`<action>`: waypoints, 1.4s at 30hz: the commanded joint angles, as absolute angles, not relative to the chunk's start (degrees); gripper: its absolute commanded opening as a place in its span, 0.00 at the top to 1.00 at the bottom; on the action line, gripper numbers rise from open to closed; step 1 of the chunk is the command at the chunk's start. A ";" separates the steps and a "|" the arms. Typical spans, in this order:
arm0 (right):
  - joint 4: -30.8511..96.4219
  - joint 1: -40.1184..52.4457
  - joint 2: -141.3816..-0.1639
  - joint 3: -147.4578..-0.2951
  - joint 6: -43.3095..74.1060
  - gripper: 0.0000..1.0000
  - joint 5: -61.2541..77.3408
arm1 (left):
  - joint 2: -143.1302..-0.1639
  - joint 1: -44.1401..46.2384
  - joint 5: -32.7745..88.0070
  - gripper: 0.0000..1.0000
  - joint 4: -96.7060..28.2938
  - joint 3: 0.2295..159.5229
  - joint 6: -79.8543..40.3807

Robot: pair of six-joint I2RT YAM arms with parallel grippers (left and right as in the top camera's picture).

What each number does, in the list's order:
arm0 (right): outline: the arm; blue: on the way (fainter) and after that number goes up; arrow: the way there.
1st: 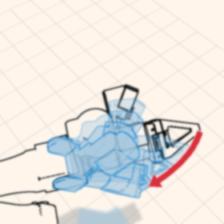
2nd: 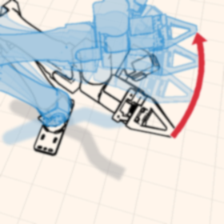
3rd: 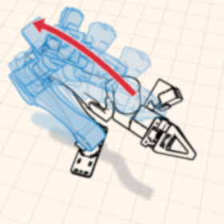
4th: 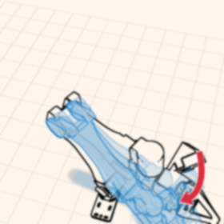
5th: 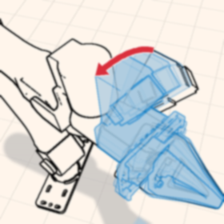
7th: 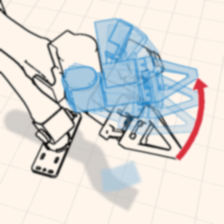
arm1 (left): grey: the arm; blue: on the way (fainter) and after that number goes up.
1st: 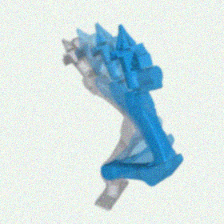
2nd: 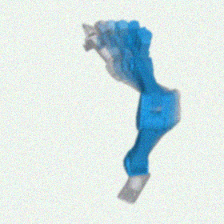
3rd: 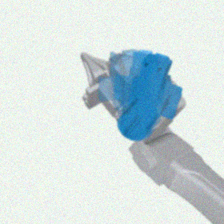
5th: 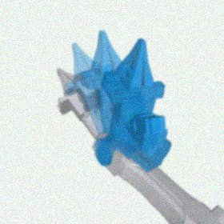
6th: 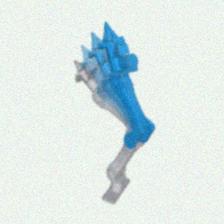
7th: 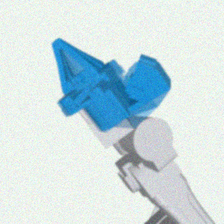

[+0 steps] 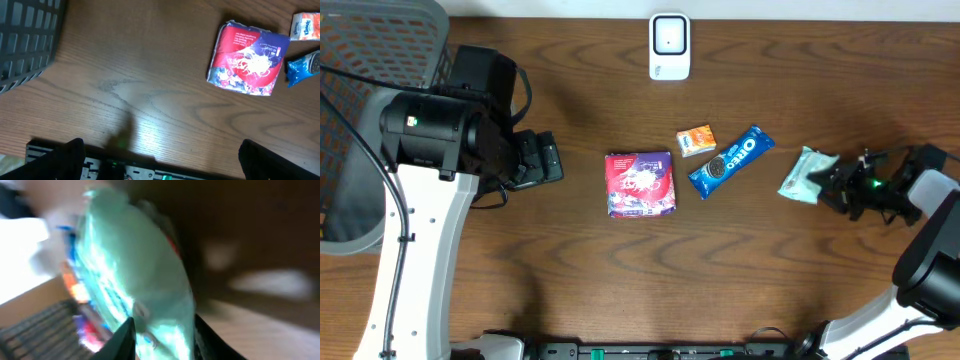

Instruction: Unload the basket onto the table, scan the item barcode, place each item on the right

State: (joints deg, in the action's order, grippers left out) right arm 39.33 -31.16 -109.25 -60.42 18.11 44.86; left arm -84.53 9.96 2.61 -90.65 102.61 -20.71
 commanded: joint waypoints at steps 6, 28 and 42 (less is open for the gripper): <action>54.70 -30.63 -100.57 -72.07 13.61 0.67 22.57 | -84.97 9.82 1.87 0.02 -90.83 102.61 -19.94; 40.29 -17.06 -96.77 -60.16 19.31 0.99 8.49 | -84.97 9.82 1.87 0.02 -90.83 102.61 -19.94; 15.38 -16.14 -96.79 -47.55 21.32 0.99 8.45 | -84.97 9.82 1.87 0.02 -90.83 102.61 -19.94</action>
